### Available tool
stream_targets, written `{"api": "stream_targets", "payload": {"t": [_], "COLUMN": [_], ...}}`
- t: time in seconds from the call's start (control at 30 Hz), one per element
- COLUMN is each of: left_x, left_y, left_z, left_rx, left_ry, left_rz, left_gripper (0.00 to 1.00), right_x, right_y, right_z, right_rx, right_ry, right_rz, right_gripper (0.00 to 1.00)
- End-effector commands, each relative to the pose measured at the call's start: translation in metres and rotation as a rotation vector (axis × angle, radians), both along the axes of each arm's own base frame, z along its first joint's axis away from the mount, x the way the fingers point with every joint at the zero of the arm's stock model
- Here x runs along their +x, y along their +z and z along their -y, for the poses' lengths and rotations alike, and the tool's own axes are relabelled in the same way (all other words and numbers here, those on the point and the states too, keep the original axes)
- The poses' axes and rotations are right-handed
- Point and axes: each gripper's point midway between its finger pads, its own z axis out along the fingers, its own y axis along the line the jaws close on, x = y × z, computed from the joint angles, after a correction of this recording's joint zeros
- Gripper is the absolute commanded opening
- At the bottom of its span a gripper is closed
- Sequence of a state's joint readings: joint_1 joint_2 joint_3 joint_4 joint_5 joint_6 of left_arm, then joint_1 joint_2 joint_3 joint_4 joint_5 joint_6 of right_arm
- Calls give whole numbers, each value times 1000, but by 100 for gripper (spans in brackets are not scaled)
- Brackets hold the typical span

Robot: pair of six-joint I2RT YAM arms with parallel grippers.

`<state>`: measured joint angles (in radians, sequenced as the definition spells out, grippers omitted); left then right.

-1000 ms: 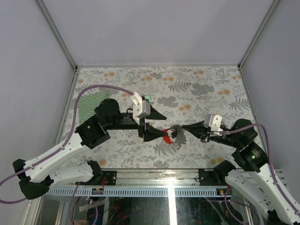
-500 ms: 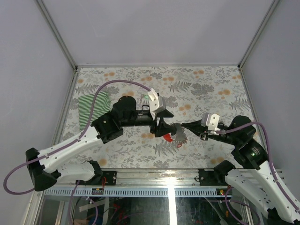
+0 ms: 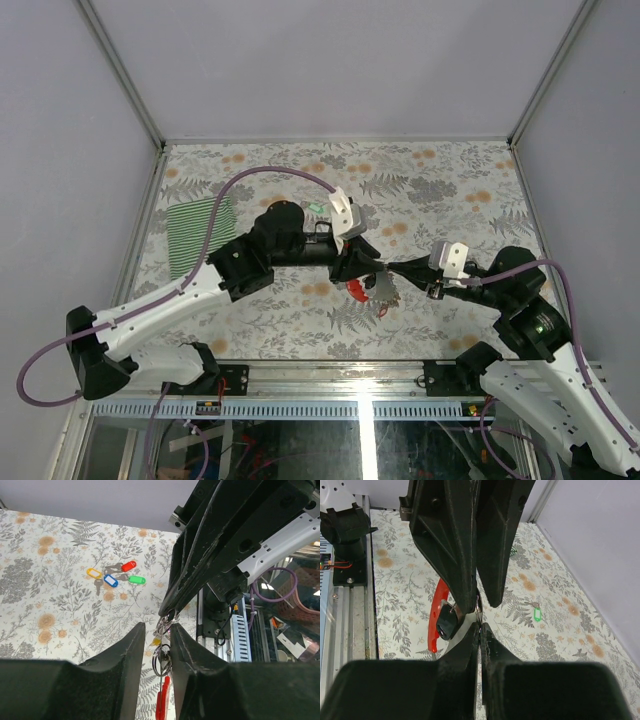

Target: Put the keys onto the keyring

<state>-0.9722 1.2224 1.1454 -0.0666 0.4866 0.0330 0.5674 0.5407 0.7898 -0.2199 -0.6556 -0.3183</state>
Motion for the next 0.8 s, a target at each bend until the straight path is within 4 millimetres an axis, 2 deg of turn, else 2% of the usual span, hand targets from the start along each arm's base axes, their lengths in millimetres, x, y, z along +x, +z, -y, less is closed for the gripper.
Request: {"api": "stream_targets", "payload": {"t": [0.0, 0.1, 0.37, 0.53, 0.6, 0.7, 0.77], "left_x": [3, 3, -1, -4, -3, 2, 7], "left_y": [20, 20, 13, 2, 0, 1, 1], "left_z": [6, 8, 9, 6, 4, -1, -4], "left_rx": [-49, -46, -13, 36, 47, 47, 40], "left_ry": [1, -1, -30, -42, -27, 11, 48], "left_rz": [53, 51, 48, 42, 43, 57, 74], "left_gripper": [25, 21, 1, 0, 0, 0, 0], "right_x": [-3, -4, -6, -8, -8, -4, -2], "right_y": [38, 38, 41, 44, 46, 48, 50], "right_z": [-1, -1, 0, 2, 3, 9, 15], "right_rx": [64, 66, 72, 81, 86, 97, 113], "right_ry": [17, 21, 20, 20, 11, -44, -96], "right_rz": [104, 105, 112, 112, 108, 80, 40], "right_gripper": [0, 0, 0, 0, 7, 31, 38]}}
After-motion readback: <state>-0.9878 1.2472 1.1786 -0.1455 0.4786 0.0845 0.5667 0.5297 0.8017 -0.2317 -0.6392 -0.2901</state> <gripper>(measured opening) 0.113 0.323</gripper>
